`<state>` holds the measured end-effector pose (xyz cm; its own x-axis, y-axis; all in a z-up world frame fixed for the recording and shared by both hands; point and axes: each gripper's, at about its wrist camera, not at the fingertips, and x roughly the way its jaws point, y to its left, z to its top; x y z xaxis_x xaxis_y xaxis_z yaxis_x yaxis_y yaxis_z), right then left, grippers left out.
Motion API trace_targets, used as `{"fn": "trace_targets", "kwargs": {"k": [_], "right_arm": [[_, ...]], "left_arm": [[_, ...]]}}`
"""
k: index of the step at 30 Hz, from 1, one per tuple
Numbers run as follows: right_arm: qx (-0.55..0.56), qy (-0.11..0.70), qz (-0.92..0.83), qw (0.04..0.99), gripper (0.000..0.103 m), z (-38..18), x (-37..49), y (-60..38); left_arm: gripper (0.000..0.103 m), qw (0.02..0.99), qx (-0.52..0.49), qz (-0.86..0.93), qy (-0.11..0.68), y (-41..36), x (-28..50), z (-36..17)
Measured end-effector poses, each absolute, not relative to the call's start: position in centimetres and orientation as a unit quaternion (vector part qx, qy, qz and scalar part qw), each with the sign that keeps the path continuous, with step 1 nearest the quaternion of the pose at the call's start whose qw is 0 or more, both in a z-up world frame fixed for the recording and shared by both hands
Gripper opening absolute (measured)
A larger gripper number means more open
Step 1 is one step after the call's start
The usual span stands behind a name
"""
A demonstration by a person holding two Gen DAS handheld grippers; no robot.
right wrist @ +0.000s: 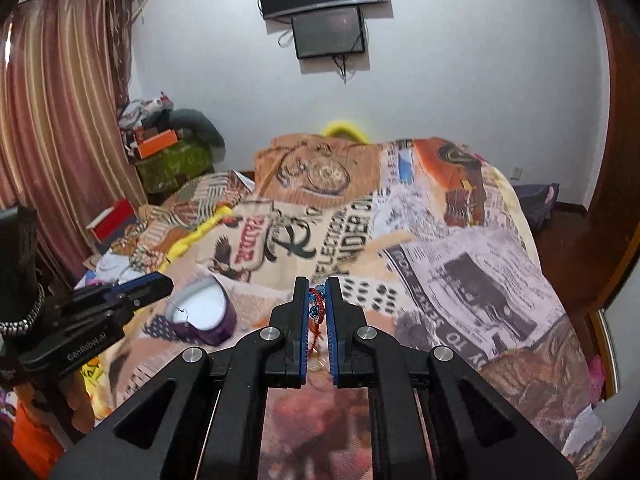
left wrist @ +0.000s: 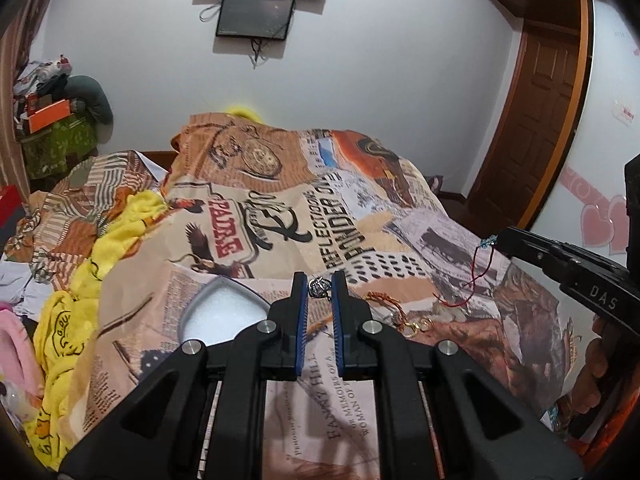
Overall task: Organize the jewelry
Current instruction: 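Carry the charm with the left tool while the right tool carries the bracelet to the heart tin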
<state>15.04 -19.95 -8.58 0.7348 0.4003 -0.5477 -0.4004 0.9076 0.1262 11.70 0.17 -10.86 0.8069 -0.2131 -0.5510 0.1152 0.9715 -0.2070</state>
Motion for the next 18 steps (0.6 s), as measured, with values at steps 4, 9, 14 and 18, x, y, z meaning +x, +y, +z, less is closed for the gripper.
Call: {"fn": "trace_targets", "kwargs": {"k": [4,9,14,18], "right_arm": [[0.0,0.282,0.231,0.931,0.007,-7.8,15.0,-18.6],[-0.009,0.277,0.258,0.925,0.007,-7.6,15.4,-16.0],[-0.008,0.283,0.287,0.915,0.007,-8.0,16.1,-13.5],[-0.008,0.294,0.308,0.905,0.007,-8.7,17.0,-11.1]], "left_arm": [[0.01,0.952,-0.085,-0.073,0.286,1.6,11.5,-10.0],[0.01,0.956,-0.086,-0.054,0.276,3.4,11.1,-9.5],[0.01,0.956,-0.089,-0.037,0.278,5.1,11.2,-9.8],[0.01,0.953,-0.098,-0.028,0.287,6.4,11.5,-10.6]]}}
